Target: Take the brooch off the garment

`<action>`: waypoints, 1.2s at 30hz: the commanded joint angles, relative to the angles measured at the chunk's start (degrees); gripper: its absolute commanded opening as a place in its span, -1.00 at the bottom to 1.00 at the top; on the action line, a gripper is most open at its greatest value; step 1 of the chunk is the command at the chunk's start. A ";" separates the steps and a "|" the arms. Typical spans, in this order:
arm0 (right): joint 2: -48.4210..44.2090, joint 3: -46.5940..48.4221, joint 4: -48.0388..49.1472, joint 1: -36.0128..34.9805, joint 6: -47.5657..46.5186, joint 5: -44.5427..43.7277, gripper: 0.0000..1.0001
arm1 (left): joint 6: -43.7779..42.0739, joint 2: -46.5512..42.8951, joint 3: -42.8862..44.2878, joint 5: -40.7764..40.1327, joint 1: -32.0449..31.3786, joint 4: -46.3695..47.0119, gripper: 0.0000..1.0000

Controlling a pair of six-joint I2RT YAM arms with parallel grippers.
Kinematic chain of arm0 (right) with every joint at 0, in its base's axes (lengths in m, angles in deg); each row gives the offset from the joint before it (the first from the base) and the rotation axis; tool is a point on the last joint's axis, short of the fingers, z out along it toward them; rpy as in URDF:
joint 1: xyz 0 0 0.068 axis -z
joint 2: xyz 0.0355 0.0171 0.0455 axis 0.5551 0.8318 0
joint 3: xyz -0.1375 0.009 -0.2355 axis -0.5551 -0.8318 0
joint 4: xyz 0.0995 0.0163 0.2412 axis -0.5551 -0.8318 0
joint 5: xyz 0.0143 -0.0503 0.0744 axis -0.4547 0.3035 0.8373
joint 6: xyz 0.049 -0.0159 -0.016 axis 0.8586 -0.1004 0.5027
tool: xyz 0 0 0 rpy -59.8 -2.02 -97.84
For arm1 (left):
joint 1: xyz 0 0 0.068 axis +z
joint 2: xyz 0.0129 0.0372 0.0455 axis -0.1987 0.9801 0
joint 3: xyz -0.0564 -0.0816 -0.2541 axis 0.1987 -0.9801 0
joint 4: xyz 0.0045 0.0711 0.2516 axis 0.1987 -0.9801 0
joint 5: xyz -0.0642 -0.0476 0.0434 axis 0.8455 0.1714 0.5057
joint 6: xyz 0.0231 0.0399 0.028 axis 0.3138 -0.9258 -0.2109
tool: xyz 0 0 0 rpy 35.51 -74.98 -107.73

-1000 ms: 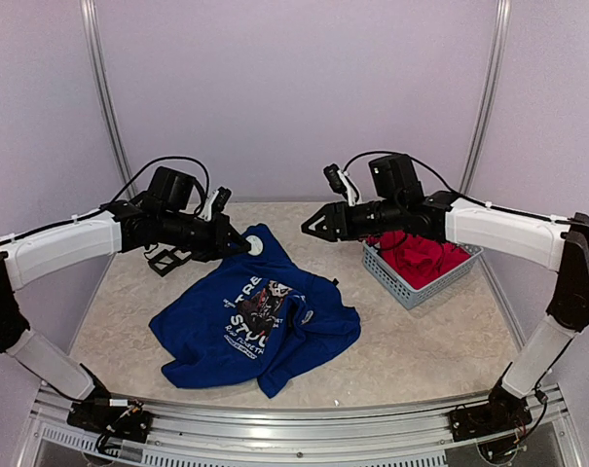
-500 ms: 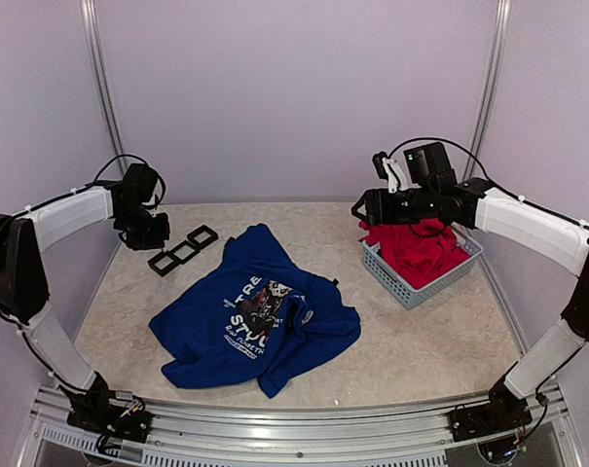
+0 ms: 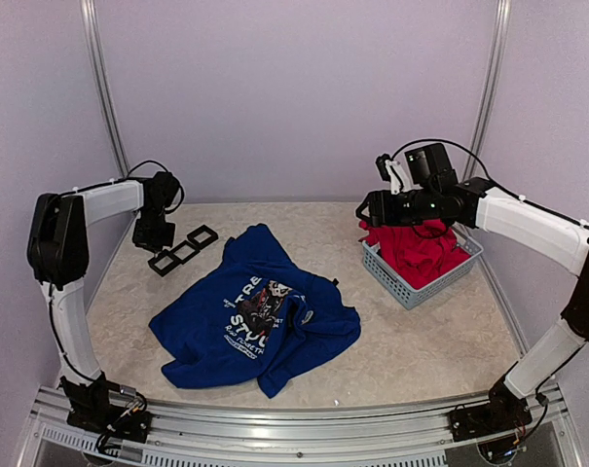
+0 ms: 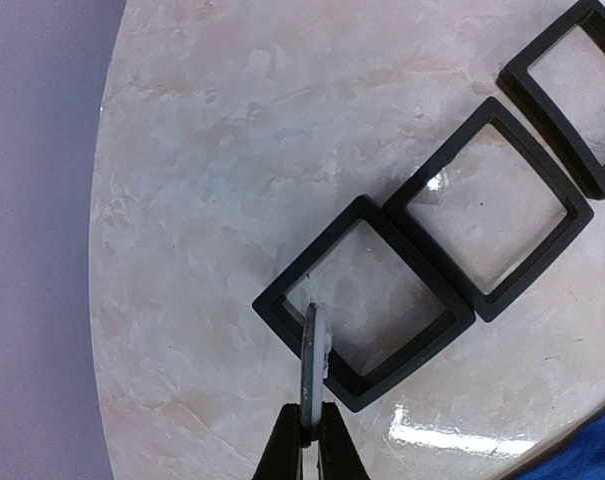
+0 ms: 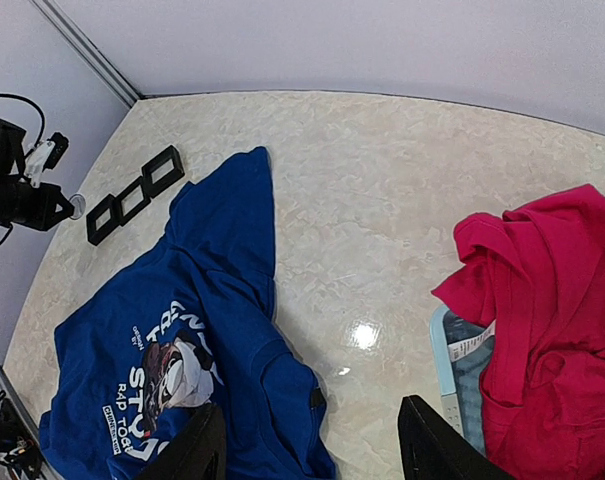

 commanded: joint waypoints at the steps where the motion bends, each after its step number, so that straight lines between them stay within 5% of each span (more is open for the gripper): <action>1: -1.14 0.21 -0.84 0.75 0.35 -0.90 0.19 | -2.04 2.73 2.38 -1.48 0.37 -2.08 -1.00; 21: -0.34 -0.51 0.94 0.77 2.80 0.22 0.19 | -3.06 8.59 5.63 -3.58 0.37 -3.63 -1.00; 36: 0.22 0.40 -0.79 0.79 1.13 -0.07 0.21 | -2.20 7.36 8.32 0.97 -0.59 -4.82 -0.25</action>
